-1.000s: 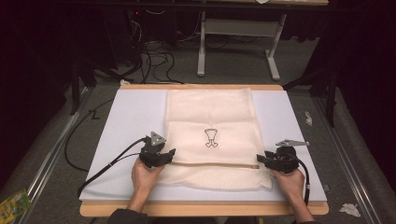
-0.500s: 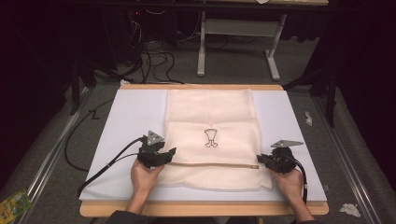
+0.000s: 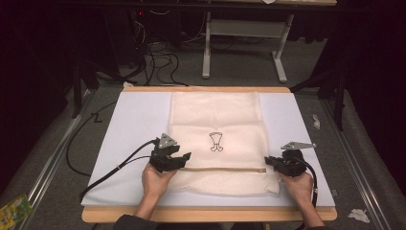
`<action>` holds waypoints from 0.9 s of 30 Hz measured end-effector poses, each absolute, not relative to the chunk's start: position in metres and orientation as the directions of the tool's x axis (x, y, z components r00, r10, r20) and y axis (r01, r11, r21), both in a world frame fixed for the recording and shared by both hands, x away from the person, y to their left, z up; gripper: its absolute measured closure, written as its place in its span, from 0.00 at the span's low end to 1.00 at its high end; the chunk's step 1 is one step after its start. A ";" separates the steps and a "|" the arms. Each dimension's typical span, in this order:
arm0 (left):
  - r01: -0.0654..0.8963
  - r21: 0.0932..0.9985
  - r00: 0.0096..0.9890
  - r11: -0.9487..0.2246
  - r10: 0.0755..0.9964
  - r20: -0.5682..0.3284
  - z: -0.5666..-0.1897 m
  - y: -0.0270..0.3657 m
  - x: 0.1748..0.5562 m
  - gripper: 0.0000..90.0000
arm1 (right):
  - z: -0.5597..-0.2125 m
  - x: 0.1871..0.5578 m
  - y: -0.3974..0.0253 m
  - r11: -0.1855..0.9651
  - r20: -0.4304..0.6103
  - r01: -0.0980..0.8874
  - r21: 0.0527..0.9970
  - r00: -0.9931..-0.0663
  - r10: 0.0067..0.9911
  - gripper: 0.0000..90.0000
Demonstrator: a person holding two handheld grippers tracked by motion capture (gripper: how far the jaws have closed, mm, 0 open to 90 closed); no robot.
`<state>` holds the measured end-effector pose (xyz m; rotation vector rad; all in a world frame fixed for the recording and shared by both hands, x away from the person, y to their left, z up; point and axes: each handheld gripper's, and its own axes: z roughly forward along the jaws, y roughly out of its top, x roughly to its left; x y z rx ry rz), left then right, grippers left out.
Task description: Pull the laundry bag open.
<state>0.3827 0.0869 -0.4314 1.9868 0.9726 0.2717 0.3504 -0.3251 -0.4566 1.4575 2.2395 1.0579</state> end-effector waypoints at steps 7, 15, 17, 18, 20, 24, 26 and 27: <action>0.494 0.800 0.735 -0.341 0.656 -0.174 -0.429 0.047 0.381 0.52 | -0.452 0.349 -0.326 0.219 0.174 0.676 0.704 -0.463 0.869 0.97; 0.472 0.791 0.780 -0.389 0.602 -0.170 -0.430 0.014 0.377 0.52 | -0.447 0.348 -0.325 0.217 0.179 0.664 0.715 -0.474 0.862 0.97; 0.465 0.788 0.795 -0.404 0.583 -0.170 -0.431 0.003 0.376 0.52 | -0.446 0.347 -0.325 0.214 0.183 0.662 0.718 -0.476 0.860 0.97; 0.465 0.788 0.795 -0.404 0.583 -0.170 -0.431 0.003 0.376 0.53 | -0.446 0.347 -0.325 0.210 0.188 0.664 0.717 -0.474 0.860 0.97; 0.454 0.784 0.814 -0.424 0.556 -0.171 -0.432 -0.012 0.374 0.53 | -0.446 0.347 -0.326 0.210 0.189 0.663 0.718 -0.476 0.859 0.97; 0.444 0.782 0.833 -0.437 0.522 -0.182 -0.434 -0.029 0.372 0.54 | -0.444 0.346 -0.325 0.214 0.184 0.657 0.722 -0.482 0.857 0.97; 0.437 0.785 0.839 -0.440 0.515 -0.178 -0.434 -0.035 0.370 0.55 | -0.443 0.346 -0.325 0.213 0.185 0.658 0.722 -0.480 0.857 0.97; 0.432 0.785 0.843 -0.444 0.508 -0.176 -0.435 -0.037 0.370 0.56 | -0.442 0.346 -0.325 0.216 0.182 0.654 0.725 -0.484 0.856 0.97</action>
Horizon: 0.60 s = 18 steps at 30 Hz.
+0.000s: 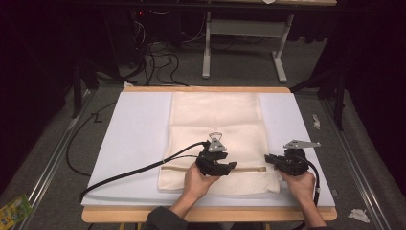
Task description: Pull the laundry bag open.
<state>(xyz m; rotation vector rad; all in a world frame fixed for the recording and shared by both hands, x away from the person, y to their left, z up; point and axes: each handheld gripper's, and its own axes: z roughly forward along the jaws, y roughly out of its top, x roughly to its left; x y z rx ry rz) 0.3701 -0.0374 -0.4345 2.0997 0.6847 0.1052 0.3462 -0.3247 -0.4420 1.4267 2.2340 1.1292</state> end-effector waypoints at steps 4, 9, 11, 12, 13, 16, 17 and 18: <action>0.426 0.782 0.850 -0.455 0.496 -0.175 -0.435 -0.046 0.369 0.57 | -0.440 0.346 -0.324 0.216 0.181 0.651 0.727 -0.486 0.855 0.97; 0.439 0.782 0.852 -0.443 0.482 -0.204 -0.436 -0.050 0.370 0.59 | -0.439 0.346 -0.324 0.211 0.184 0.650 0.730 -0.485 0.855 0.97; 0.440 0.783 0.852 -0.440 0.481 -0.208 -0.437 -0.051 0.370 0.60 | -0.439 0.346 -0.324 0.212 0.183 0.648 0.731 -0.486 0.854 0.97; 0.448 0.780 0.852 -0.436 0.474 -0.224 -0.440 -0.052 0.370 0.61 | -0.439 0.346 -0.324 0.211 0.184 0.648 0.732 -0.486 0.854 0.97; 0.448 0.780 0.852 -0.436 0.474 -0.224 -0.440 -0.052 0.370 0.61 | -0.439 0.346 -0.324 0.211 0.184 0.648 0.732 -0.486 0.854 0.97; 0.447 0.770 0.856 -0.455 0.468 -0.221 -0.442 -0.057 0.370 0.61 | -0.438 0.346 -0.324 0.205 0.191 0.650 0.732 -0.485 0.854 0.97; 0.433 0.769 0.865 -0.470 0.456 -0.208 -0.442 -0.064 0.368 0.61 | -0.438 0.346 -0.324 0.206 0.190 0.650 0.731 -0.485 0.854 0.97; 0.429 0.773 0.868 -0.467 0.450 -0.209 -0.442 -0.066 0.367 0.61 | -0.438 0.346 -0.324 0.208 0.188 0.649 0.732 -0.486 0.854 0.97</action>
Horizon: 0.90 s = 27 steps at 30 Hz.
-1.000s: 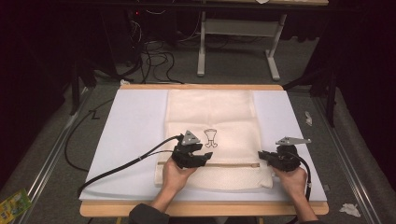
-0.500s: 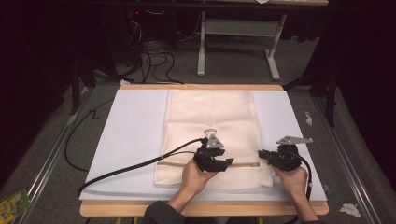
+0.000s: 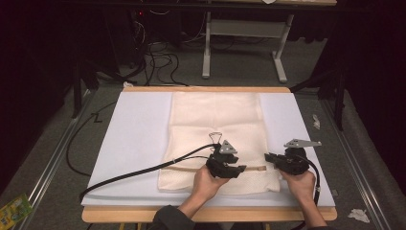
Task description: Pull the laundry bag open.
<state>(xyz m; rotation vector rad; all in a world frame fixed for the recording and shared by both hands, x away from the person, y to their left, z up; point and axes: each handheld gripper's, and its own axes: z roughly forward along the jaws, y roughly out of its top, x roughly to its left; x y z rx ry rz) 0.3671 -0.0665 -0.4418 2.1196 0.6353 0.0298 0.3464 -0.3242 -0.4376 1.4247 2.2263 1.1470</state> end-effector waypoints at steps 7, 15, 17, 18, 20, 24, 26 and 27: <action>0.413 0.788 0.874 -0.456 0.441 -0.203 -0.443 -0.079 0.365 0.64 | -0.437 0.347 -0.325 0.205 0.191 0.647 0.734 -0.487 0.852 0.97; 0.419 0.794 0.876 -0.440 0.426 -0.226 -0.452 -0.086 0.363 0.66 | -0.431 0.347 -0.322 0.209 0.185 0.640 0.739 -0.491 0.851 0.97; 0.421 0.794 0.876 -0.438 0.423 -0.231 -0.453 -0.088 0.362 0.66 | -0.430 0.347 -0.322 0.210 0.183 0.637 0.742 -0.494 0.850 0.97; 0.424 0.792 0.878 -0.440 0.413 -0.241 -0.455 -0.092 0.361 0.66 | -0.428 0.347 -0.322 0.209 0.184 0.635 0.744 -0.496 0.849 0.97; 0.418 0.793 0.884 -0.443 0.402 -0.241 -0.456 -0.095 0.359 0.67 | -0.427 0.347 -0.322 0.212 0.183 0.635 0.743 -0.497 0.848 0.97; 0.433 0.783 0.879 -0.447 0.402 -0.257 -0.462 -0.100 0.361 0.67 | -0.427 0.348 -0.320 0.212 0.184 0.626 0.751 -0.506 0.843 0.98; 0.429 0.784 0.882 -0.449 0.398 -0.254 -0.464 -0.102 0.361 0.66 | -0.427 0.347 -0.317 0.211 0.189 0.631 0.747 -0.505 0.842 0.98; 0.427 0.783 0.883 -0.453 0.398 -0.251 -0.465 -0.103 0.361 0.66 | -0.427 0.347 -0.317 0.214 0.187 0.630 0.747 -0.507 0.841 0.98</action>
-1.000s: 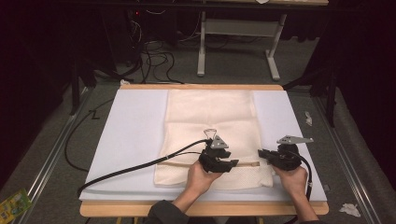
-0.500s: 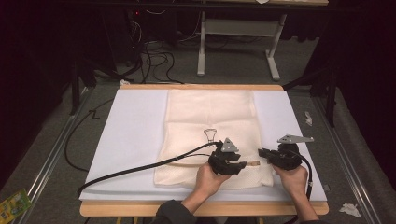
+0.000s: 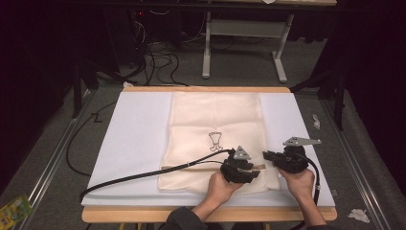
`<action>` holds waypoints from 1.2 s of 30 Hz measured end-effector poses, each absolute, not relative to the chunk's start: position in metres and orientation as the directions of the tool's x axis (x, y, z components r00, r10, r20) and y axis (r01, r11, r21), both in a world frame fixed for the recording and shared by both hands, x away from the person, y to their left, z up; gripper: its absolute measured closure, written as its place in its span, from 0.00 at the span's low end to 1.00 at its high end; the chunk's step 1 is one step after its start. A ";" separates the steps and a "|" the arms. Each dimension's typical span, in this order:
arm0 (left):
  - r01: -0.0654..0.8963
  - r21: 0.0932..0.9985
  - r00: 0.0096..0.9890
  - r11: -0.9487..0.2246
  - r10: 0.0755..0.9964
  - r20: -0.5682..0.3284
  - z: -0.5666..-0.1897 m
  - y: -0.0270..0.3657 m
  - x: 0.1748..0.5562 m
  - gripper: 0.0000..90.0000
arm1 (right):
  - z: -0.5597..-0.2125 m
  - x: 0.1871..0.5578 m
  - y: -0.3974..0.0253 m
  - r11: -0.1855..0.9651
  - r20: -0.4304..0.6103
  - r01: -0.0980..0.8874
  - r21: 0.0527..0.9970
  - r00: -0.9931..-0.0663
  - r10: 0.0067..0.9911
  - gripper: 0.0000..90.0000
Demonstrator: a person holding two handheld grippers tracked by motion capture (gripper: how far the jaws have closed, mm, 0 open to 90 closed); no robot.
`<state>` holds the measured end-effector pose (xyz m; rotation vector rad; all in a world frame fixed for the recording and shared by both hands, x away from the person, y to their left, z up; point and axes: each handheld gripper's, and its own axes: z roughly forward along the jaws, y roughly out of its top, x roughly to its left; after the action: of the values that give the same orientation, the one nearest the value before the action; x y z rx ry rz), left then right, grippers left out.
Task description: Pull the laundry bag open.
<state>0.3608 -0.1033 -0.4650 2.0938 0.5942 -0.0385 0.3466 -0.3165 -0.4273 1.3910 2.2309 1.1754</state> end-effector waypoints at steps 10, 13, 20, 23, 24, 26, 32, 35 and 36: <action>0.424 0.788 0.888 -0.447 0.374 -0.265 -0.469 -0.111 0.360 0.72 | -0.430 0.346 -0.314 0.221 0.186 0.632 0.743 -0.512 0.839 0.98; 0.423 0.783 0.890 -0.455 0.370 -0.266 -0.469 -0.110 0.360 0.77 | -0.431 0.347 -0.313 0.222 0.190 0.635 0.740 -0.514 0.837 0.98; 0.411 0.795 0.899 -0.446 0.346 -0.270 -0.466 -0.110 0.356 0.82 | -0.433 0.347 -0.312 0.218 0.194 0.632 0.744 -0.516 0.834 0.98; 0.440 0.779 0.886 -0.446 0.355 -0.298 -0.470 -0.111 0.360 0.83 | -0.434 0.347 -0.311 0.210 0.203 0.636 0.742 -0.512 0.835 0.98; 0.447 0.779 0.883 -0.441 0.355 -0.306 -0.471 -0.112 0.362 0.84 | -0.434 0.348 -0.311 0.217 0.197 0.634 0.742 -0.516 0.834 0.98; 0.456 0.775 0.879 -0.437 0.357 -0.315 -0.471 -0.112 0.363 0.84 | -0.434 0.348 -0.311 0.220 0.196 0.634 0.741 -0.517 0.833 0.98; 0.471 0.759 0.873 -0.450 0.361 -0.328 -0.470 -0.117 0.365 0.90 | -0.435 0.348 -0.310 0.217 0.199 0.633 0.743 -0.518 0.832 0.98; 0.473 0.751 0.872 -0.461 0.364 -0.326 -0.469 -0.121 0.365 0.91 | -0.436 0.348 -0.310 0.218 0.198 0.633 0.743 -0.519 0.832 0.98; 0.473 0.751 0.872 -0.461 0.364 -0.326 -0.469 -0.121 0.365 0.92 | -0.436 0.348 -0.310 0.217 0.198 0.635 0.742 -0.517 0.833 0.98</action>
<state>0.3651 -0.1212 -0.4692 2.1006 0.6049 -0.1462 0.3482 -0.3100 -0.4355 1.3896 2.2488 1.1846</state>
